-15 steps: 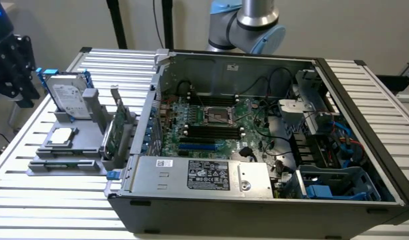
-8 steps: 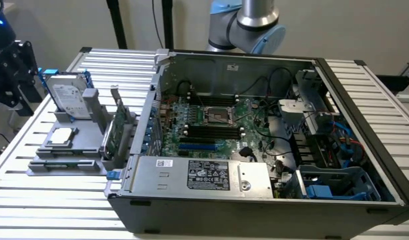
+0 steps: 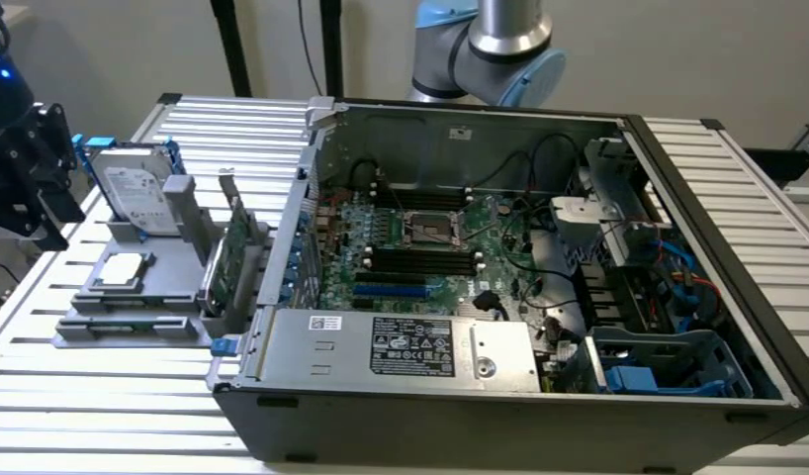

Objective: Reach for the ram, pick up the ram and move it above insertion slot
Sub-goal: 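Pick up the ram and move it above insertion slot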

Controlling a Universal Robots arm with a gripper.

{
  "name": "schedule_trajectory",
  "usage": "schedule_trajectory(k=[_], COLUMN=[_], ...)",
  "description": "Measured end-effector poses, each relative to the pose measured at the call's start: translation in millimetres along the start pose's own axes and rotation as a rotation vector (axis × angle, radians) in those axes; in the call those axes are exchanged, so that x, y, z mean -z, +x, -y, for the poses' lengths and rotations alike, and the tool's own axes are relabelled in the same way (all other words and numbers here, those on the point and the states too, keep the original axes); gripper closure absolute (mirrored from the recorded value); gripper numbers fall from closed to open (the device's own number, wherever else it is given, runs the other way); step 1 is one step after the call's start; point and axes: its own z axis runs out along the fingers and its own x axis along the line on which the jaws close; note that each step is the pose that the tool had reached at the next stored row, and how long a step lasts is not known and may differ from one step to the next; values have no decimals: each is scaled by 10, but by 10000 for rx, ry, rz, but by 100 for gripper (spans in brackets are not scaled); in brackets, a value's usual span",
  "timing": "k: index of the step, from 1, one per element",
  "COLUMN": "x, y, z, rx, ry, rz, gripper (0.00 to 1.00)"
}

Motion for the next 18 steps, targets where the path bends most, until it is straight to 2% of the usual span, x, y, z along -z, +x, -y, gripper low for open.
schedule_trajectory(k=[18], x=[-328], y=[85], z=[-2], rx=[214], ry=[0], rz=[-3], gripper=[58])
